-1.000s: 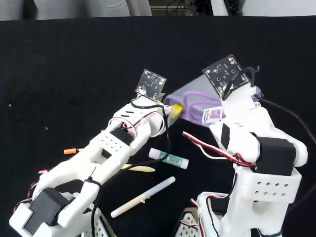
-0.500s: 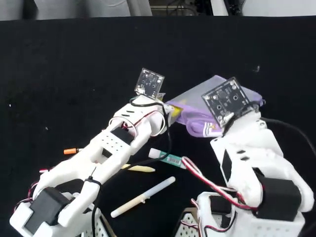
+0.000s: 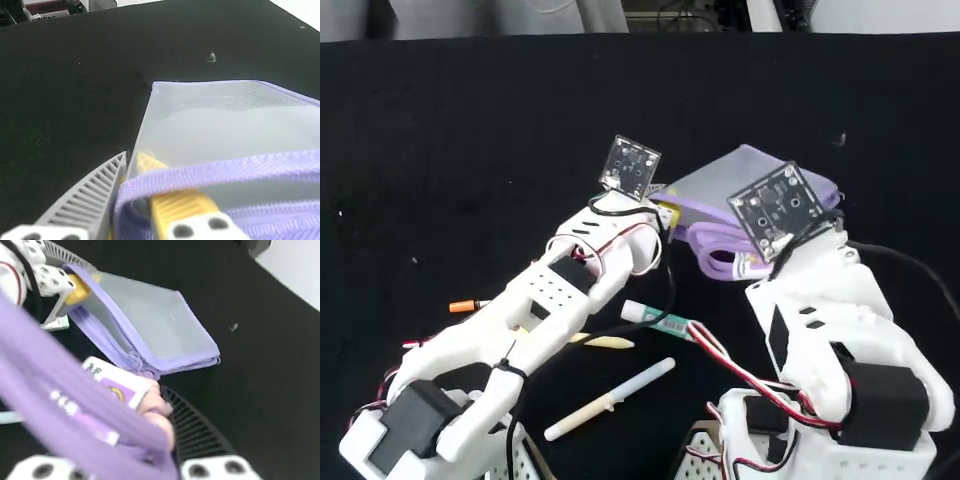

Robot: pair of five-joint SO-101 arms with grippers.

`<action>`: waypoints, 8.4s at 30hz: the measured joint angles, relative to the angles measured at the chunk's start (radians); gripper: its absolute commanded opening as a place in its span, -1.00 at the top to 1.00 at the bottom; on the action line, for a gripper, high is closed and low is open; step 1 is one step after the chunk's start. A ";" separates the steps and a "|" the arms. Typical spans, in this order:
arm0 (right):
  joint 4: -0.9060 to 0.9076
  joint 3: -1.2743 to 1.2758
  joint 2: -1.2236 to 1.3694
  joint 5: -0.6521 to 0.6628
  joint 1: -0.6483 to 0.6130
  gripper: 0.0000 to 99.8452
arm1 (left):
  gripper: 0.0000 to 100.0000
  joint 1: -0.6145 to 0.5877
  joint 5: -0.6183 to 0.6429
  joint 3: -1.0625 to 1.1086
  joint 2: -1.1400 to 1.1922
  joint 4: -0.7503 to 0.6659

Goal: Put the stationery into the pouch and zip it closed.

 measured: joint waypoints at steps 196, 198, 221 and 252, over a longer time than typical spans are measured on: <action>-1.191 0.187 0.172 -0.615 -0.512 0.98 | 0.94 -0.526 0.164 -1.112 0.048 1.637; -1.280 0.278 0.127 -0.618 -0.555 0.98 | 0.94 -0.523 0.164 -1.108 0.048 1.623; -2.039 0.786 0.092 -0.623 -0.666 0.98 | 0.94 -0.520 0.210 -1.071 0.009 1.610; -2.167 0.807 0.420 -0.623 -0.689 0.39 | 0.94 -0.557 0.210 -1.037 -0.006 1.593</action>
